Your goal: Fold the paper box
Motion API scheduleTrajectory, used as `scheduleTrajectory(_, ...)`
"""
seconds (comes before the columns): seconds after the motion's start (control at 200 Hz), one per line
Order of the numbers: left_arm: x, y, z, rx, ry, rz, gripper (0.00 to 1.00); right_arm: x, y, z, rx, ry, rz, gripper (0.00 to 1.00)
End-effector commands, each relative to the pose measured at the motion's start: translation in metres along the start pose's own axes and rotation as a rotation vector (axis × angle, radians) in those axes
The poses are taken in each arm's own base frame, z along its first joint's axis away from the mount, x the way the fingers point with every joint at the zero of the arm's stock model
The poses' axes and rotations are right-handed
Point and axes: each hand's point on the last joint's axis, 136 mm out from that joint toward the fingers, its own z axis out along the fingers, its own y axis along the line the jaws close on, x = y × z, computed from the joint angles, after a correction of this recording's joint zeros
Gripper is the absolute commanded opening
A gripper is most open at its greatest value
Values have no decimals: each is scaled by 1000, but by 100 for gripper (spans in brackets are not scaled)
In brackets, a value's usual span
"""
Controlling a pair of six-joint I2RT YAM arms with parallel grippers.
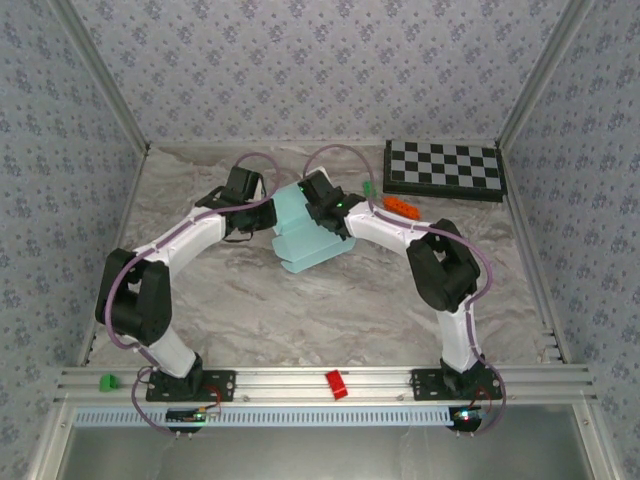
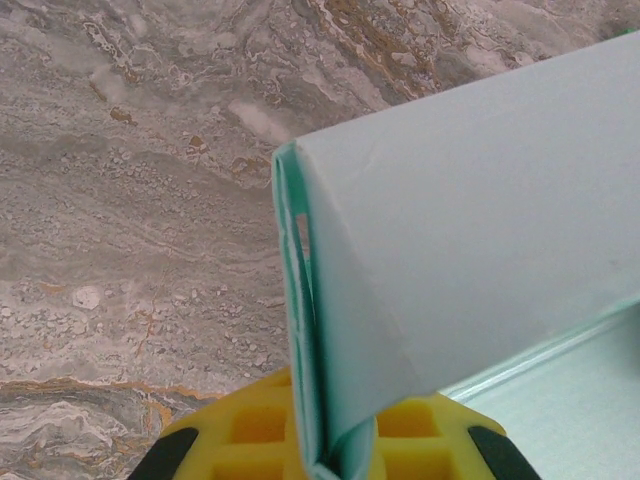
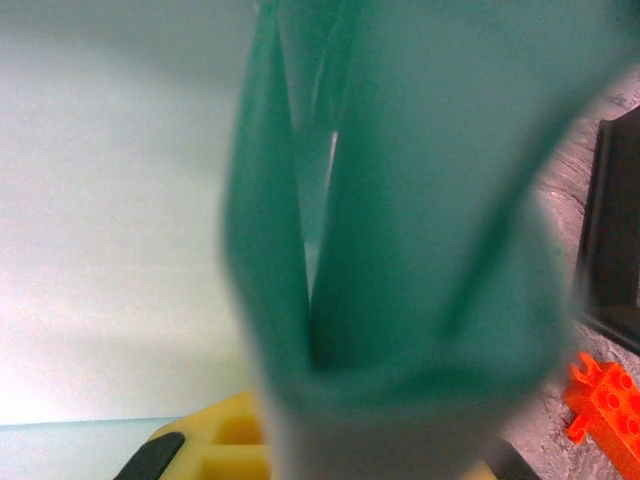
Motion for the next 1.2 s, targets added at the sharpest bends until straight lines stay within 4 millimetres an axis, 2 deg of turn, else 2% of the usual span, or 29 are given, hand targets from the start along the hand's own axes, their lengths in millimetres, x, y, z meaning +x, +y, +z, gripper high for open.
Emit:
scheduleTrajectory(0.0,-7,-5,-9,5,-9,11,0,35,-36,16,193,130,-79,6)
scheduleTrajectory(0.145,-6,-3,-8,-6,-6,6,0,39,-41,16,234,148,-84,5)
scheduleTrajectory(0.325,-5,-2,-8,-11,-1,2,0,39,-35,16,196,151,-87,4)
scheduleTrajectory(0.55,-4,-4,-7,1,4,-3,0,20,5,2,-88,61,-34,9)
scheduleTrajectory(0.73,-3,-4,-5,6,9,-10,0,8,24,-10,-222,28,-10,14)
scheduleTrajectory(0.97,-2,-4,-4,5,11,-15,0,5,31,-14,-271,28,12,22)
scheduleTrajectory(1.194,-1,-3,-2,-2,17,-20,0,2,29,-17,-282,26,28,24)
